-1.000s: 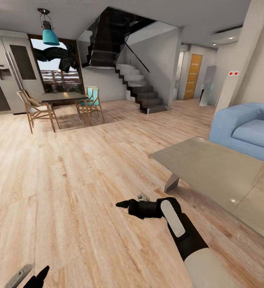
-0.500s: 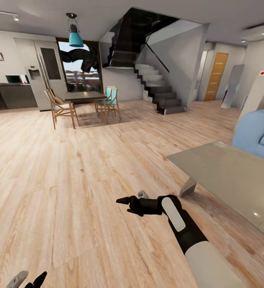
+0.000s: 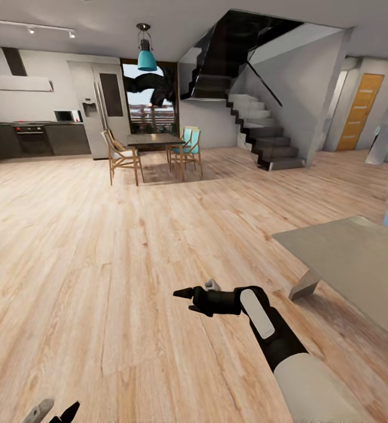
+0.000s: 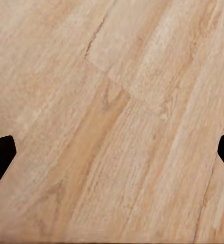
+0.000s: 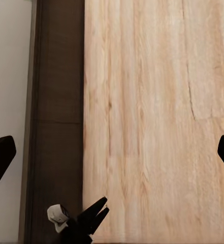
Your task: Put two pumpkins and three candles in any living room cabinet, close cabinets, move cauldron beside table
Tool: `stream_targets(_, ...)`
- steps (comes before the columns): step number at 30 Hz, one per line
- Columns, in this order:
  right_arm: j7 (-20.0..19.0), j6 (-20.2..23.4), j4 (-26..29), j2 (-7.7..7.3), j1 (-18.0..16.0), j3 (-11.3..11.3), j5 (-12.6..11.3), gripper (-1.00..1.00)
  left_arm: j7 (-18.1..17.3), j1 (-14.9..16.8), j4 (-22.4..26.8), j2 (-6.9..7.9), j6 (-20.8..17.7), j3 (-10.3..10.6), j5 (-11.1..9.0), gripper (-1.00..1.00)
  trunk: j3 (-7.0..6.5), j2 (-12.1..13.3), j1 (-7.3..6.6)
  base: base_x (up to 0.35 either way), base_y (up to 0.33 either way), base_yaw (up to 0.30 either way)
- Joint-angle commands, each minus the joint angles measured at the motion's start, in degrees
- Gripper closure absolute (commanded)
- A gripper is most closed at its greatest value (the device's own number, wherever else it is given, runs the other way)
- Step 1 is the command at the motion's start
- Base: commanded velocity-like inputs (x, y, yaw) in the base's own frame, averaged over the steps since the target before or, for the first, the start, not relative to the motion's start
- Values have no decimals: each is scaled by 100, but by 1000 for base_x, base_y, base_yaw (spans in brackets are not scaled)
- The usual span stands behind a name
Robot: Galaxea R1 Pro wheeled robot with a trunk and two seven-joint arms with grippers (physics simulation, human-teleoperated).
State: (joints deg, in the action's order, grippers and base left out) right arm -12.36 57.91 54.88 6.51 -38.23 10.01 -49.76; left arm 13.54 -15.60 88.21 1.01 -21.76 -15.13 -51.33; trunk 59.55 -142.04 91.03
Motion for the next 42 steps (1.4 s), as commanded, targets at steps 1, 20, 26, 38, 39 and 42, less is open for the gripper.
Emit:
stream_targets(1,-56,16,-3,-8,-8,-19,54,-100,39,10,-23,2,-19,8,-67,-100,4,-2,-1,0,0,294)
stream_targets(20,104,-190,-1433,215,-1069,-280,-1395,-100,11,43,-658,396,-43,-667,-1772,-100,4,-2,-1,0,0,294)
stream_targets(26,70,-399,-1554,233,-1168,-283,-1473,-100,72,-5,-675,375,-27,-759,-1715,-100,4,-2,-1,0,0,294)
stream_targets(38,50,-446,-1567,243,-1182,-272,-1482,-100,43,-47,-596,373,-80,-877,-1757,-100,125,-124,72,0,0,294)
stream_targets(39,50,-446,-1567,243,-1182,-272,-1482,-100,43,-47,-596,373,-80,-877,-1757,-100,125,-124,72,0,0,294)
stream_targets(42,49,-446,-1568,245,-1183,-266,-1481,-100,43,-48,-590,369,-95,-899,-1759,-100,125,-124,72,0,0,294)
